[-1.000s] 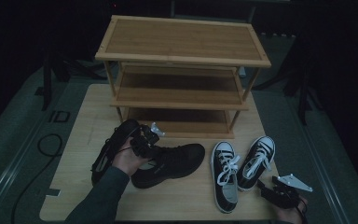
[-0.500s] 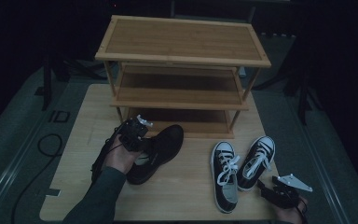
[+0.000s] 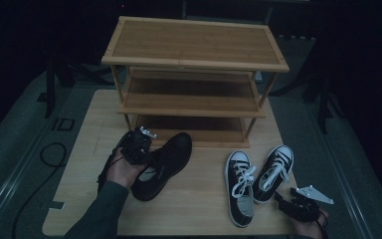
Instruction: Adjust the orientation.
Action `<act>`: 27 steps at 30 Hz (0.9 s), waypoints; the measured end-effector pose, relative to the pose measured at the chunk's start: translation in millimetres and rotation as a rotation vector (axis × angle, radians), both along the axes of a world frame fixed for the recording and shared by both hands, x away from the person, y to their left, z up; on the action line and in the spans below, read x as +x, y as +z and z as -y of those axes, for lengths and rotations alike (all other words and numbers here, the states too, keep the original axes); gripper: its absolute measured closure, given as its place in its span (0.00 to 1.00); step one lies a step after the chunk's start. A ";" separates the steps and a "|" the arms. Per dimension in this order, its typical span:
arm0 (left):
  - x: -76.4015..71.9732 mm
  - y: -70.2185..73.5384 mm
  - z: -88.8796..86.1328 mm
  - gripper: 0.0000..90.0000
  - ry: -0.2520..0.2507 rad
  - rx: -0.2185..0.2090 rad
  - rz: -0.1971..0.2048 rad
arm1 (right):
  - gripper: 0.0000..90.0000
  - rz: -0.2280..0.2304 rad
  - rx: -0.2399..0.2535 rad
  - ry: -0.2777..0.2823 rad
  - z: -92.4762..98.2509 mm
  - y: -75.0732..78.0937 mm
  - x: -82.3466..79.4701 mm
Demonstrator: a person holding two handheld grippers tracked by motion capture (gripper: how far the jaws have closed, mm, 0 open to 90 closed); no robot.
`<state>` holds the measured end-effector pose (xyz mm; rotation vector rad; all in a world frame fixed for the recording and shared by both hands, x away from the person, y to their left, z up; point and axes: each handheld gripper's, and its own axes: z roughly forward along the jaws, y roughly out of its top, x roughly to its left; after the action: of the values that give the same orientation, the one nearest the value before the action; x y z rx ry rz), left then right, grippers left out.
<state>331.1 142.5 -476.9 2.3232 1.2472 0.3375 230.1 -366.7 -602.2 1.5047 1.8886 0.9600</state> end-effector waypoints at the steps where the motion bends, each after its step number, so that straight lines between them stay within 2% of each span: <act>1: -1.4 -0.2 -0.9 0.97 0.000 -0.001 -0.002 | 0.37 0.000 0.000 0.000 0.0 0.0 0.0; 8: -16.1 -2.7 -5.1 0.97 0.006 -0.005 -0.012 | 0.37 0.001 -0.001 0.000 0.1 -0.1 0.0; 13: -27.7 -4.6 -10.3 0.97 0.008 -0.027 -0.023 | 0.37 0.000 0.000 0.000 0.0 -0.1 -0.1; 17: -37.0 -4.2 -14.2 0.97 0.006 -0.020 -0.022 | 0.37 0.001 0.000 0.000 0.0 -0.1 -0.1; 23: -48.3 -4.9 -20.8 0.97 0.012 -0.018 -0.009 | 0.37 0.001 -0.001 0.000 0.0 -0.1 -0.1; 27: -53.2 -5.1 -22.2 0.97 0.021 0.004 0.012 | 0.37 0.001 0.000 0.000 0.0 -0.1 -0.1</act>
<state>277.9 164.7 -482.0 2.3096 1.2668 0.3604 230.0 -366.7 -602.3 1.5040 1.8884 0.9601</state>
